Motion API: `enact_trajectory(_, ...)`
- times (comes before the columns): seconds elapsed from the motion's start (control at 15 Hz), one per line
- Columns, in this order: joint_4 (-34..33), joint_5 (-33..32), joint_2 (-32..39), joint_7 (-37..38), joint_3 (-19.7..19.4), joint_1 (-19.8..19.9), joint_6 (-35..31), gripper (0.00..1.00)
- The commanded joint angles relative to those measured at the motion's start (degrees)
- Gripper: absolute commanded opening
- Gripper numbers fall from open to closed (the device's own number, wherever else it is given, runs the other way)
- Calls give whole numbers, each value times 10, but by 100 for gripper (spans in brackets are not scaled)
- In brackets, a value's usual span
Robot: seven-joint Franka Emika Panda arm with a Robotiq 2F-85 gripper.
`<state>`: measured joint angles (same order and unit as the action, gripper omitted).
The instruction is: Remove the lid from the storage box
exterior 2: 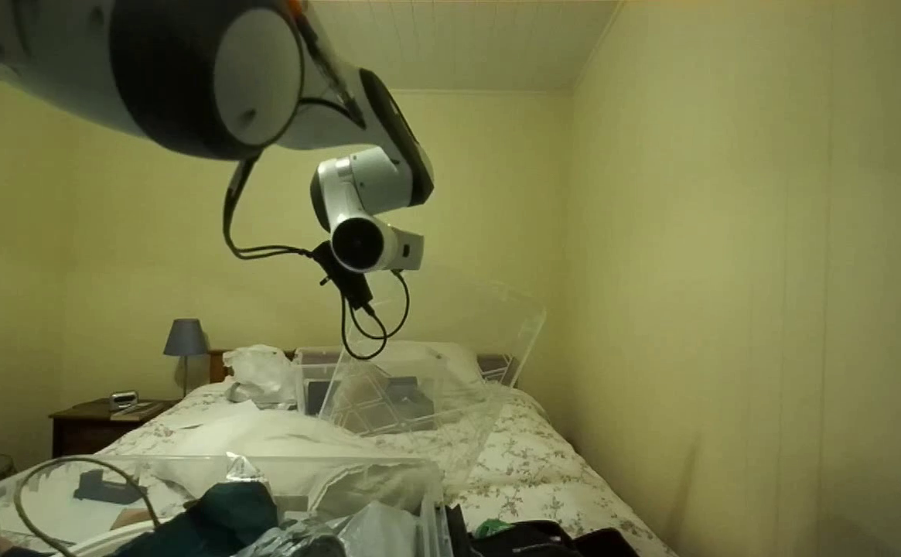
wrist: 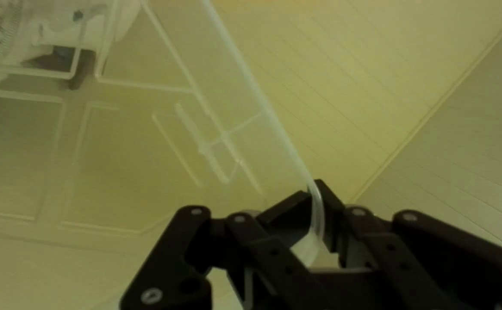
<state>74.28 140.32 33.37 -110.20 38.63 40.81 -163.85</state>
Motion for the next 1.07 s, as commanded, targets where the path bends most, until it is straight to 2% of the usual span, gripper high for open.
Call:
enact_trajectory(0.0,140,-93,-88,125,75,79,-51,34)
enact_trajectory(0.07,167,-128,-103,166,104,106,-66,35)
enact_trajectory(0.13,196,-165,-116,209,136,136,-81,40)
enact_trajectory(0.33,286,-272,-131,327,264,249,-129,62)
enact_trajectory(0.67,433,-482,-81,521,495,439,-236,97)
enact_trajectory(0.73,469,-514,-70,549,527,467,-251,100)
enact_trajectory(0.8,504,-530,-70,572,545,489,-255,100)
enact_trajectory(0.87,548,-497,-198,632,499,503,-141,100)
enact_trajectory(0.93,568,-574,-92,657,562,524,-207,100)
enact_trajectory(1.0,587,-537,-193,680,526,534,-107,100)
